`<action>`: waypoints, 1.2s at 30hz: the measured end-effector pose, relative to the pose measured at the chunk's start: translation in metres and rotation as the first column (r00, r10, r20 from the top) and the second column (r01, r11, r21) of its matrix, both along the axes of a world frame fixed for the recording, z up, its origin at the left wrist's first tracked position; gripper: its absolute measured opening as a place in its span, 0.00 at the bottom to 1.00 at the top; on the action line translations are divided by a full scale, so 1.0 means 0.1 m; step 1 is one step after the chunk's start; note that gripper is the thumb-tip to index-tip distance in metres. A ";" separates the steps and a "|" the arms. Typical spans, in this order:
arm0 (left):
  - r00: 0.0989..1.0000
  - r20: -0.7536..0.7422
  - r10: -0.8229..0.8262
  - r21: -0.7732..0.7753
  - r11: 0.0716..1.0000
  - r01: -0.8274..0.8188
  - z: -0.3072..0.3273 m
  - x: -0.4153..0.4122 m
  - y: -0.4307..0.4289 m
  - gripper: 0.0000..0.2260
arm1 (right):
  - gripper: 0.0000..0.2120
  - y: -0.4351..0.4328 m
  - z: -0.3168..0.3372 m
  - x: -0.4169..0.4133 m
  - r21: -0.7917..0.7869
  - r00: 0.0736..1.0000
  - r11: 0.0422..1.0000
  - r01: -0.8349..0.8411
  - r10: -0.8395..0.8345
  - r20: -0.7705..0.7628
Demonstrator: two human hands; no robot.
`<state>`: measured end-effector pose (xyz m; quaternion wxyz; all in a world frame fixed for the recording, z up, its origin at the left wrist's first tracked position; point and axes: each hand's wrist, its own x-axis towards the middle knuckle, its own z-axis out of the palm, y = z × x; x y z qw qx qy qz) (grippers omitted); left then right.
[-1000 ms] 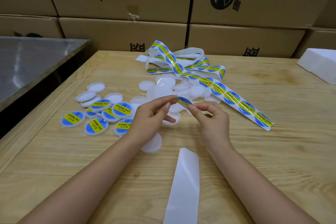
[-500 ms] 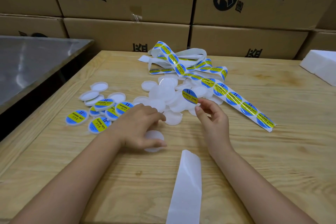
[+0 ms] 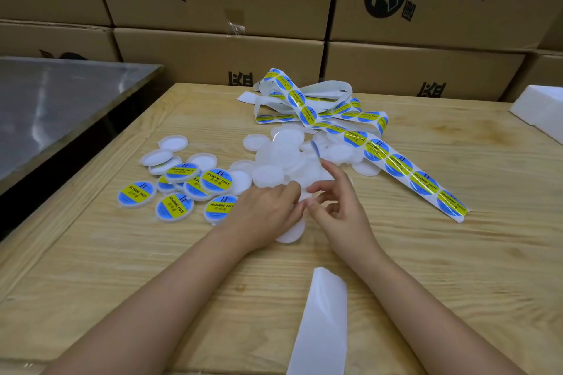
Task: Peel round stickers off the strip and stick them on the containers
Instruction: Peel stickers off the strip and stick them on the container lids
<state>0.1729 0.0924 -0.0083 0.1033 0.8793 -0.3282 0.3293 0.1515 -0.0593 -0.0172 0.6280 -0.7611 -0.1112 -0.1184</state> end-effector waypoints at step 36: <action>0.164 -0.330 -0.930 -0.799 0.182 -0.574 0.00 0.07 -0.10 0.04 | 0.04 -0.15 0.12 0.18 0.630 0.905 0.759 0.163 0.139 -0.402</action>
